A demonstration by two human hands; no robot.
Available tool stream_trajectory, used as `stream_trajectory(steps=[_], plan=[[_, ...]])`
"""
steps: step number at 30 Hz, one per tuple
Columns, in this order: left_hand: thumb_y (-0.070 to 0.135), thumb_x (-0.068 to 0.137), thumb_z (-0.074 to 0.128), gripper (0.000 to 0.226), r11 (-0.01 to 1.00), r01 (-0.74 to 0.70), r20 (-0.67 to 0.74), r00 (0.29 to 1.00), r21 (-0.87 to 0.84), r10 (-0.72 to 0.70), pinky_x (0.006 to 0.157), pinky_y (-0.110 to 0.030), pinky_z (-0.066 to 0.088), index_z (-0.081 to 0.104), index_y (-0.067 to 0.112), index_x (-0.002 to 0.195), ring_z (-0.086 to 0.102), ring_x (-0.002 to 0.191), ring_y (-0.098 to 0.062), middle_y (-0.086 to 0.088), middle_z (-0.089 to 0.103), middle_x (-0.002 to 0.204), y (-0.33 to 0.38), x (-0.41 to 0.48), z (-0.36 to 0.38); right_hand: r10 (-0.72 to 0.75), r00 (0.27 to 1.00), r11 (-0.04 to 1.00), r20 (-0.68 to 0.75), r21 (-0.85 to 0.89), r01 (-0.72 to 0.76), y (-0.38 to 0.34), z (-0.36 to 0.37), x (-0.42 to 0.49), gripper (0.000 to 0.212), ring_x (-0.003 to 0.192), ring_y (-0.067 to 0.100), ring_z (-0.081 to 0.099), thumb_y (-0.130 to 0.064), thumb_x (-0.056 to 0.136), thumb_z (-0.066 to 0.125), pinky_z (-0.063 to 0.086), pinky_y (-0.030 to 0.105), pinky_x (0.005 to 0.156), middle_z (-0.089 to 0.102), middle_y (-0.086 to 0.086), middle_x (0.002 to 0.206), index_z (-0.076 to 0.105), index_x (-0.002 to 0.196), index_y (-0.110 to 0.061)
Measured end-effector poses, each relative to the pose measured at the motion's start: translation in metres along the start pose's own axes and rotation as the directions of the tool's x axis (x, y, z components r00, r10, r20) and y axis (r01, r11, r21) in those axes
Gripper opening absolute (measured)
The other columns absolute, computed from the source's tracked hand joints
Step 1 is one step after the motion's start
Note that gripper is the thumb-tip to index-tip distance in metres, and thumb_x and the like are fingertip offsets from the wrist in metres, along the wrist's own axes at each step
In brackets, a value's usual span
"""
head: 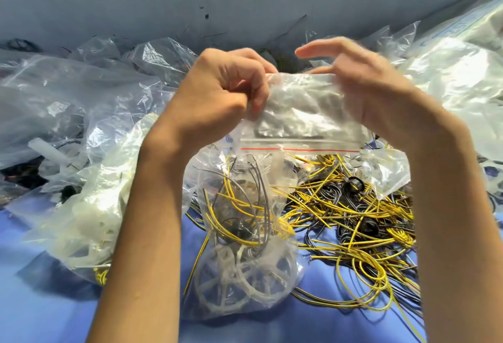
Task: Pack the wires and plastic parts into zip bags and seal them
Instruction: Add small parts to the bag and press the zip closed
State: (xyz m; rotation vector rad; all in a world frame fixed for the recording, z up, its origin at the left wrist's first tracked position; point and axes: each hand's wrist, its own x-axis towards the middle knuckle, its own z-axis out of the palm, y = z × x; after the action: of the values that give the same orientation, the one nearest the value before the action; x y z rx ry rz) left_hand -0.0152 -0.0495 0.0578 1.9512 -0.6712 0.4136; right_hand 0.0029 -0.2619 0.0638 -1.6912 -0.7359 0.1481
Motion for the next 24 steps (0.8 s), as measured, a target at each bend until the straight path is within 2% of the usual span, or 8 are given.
stream_trajectory(steps=[2, 6, 9, 11, 15, 18, 20, 24], plan=[[-0.02, 0.064, 0.044, 0.039, 1.0, -0.003, 0.036, 0.999, -0.023, 0.004, 0.065, -0.02, 0.046, 0.055, 0.016, 0.053, 0.057, 0.075, -0.009, -0.007, 0.064, 0.085, 0.003, 0.0, 0.005, 0.026, 1.0, 0.972, 0.004, -0.234, -0.025, 0.004, 0.003, 0.001, 0.045, 0.076, 0.002, 0.062, -0.041, 0.067, 0.081, 0.049, 0.017, 0.069, 0.069, -0.011, 0.091, 0.064, 0.108, -0.033], [0.005, 0.068, 0.04, 0.025, 0.973, 0.188, 0.138, 0.976, -0.135, -0.169, 0.057, -0.025, 0.052, 0.062, 0.019, 0.069, 0.055, 0.076, -0.024, -0.029, 0.06, 0.1, 0.006, 0.001, 0.005, 0.063, 0.998, 0.97, 0.022, -0.235, -0.056, 0.007, 0.009, 0.002, 0.043, 0.067, 0.004, 0.063, -0.028, 0.059, 0.08, 0.052, 0.018, 0.067, 0.072, -0.009, 0.078, 0.065, 0.1, -0.03], [0.026, 0.075, 0.055, 0.013, 0.946, 0.273, 0.169, 0.955, -0.177, -0.244, 0.06, -0.021, 0.052, 0.056, 0.023, 0.088, 0.058, 0.08, -0.01, -0.007, 0.061, 0.096, 0.003, -0.001, 0.001, 0.033, 0.999, 0.945, 0.007, -0.325, -0.029, 0.006, 0.008, 0.004, 0.04, 0.061, 0.0, 0.057, -0.01, 0.07, 0.08, 0.047, 0.015, 0.061, 0.069, -0.013, 0.073, 0.065, 0.102, -0.028], [0.041, 0.069, 0.068, 0.034, 0.965, 0.261, 0.197, 0.948, -0.031, -0.25, 0.063, -0.025, 0.054, 0.052, 0.03, 0.097, 0.063, 0.08, -0.011, 0.005, 0.063, 0.096, -0.001, -0.002, 0.001, 0.041, 0.999, 0.938, 0.002, -0.345, -0.038, 0.005, 0.01, 0.005, 0.038, 0.066, 0.008, 0.061, -0.009, 0.073, 0.078, 0.05, 0.023, 0.065, 0.072, -0.003, 0.079, 0.065, 0.106, -0.022], [0.037, 0.06, 0.079, 0.054, 0.955, 0.281, 0.283, 0.912, 0.094, -0.296, 0.065, -0.034, 0.055, 0.049, 0.03, 0.105, 0.068, 0.072, -0.018, -0.003, 0.071, 0.091, -0.004, -0.005, 0.005, 0.039, 0.997, 0.915, -0.066, -0.398, -0.062, 0.006, 0.012, 0.007, 0.029, 0.069, 0.02, 0.065, -0.02, 0.079, 0.073, 0.05, 0.042, 0.066, 0.071, 0.011, 0.081, 0.064, 0.106, -0.016], [0.026, 0.063, 0.079, 0.042, 0.948, 0.302, 0.2, 0.927, 0.096, -0.316, 0.071, -0.044, 0.059, 0.055, 0.017, 0.097, 0.072, 0.072, -0.021, -0.005, 0.072, 0.084, -0.006, -0.003, 0.006, -0.049, 0.982, 0.878, -0.183, -0.476, -0.045, 0.009, 0.015, 0.013, 0.035, 0.076, 0.009, 0.056, -0.023, 0.081, 0.074, 0.046, 0.03, 0.071, 0.061, -0.003, 0.087, 0.06, 0.112, -0.017], [0.019, 0.071, 0.08, 0.032, 0.941, 0.327, 0.099, 0.937, 0.086, -0.334, 0.067, -0.041, 0.06, 0.057, 0.012, 0.091, 0.071, 0.066, -0.016, -0.007, 0.071, 0.081, -0.007, -0.002, 0.008, -0.126, 0.945, 0.849, -0.301, -0.526, -0.055, 0.009, 0.02, 0.018, 0.036, 0.085, 0.005, 0.056, -0.024, 0.083, 0.072, 0.048, 0.025, 0.08, 0.056, -0.007, 0.099, 0.058, 0.116, -0.018], [0.015, 0.077, 0.077, 0.025, 0.903, 0.412, -0.191, 0.883, -0.118, -0.428, 0.068, -0.038, 0.06, 0.052, 0.012, 0.079, 0.07, 0.07, -0.018, -0.011, 0.064, 0.085, -0.009, 0.004, 0.016, -0.21, 0.91, 0.817, -0.358, -0.576, -0.038, 0.006, 0.032, 0.023, 0.041, 0.108, 0.008, 0.055, -0.034, 0.087, 0.067, 0.046, 0.021, 0.092, 0.054, -0.001, 0.121, 0.055, 0.123, -0.017]])
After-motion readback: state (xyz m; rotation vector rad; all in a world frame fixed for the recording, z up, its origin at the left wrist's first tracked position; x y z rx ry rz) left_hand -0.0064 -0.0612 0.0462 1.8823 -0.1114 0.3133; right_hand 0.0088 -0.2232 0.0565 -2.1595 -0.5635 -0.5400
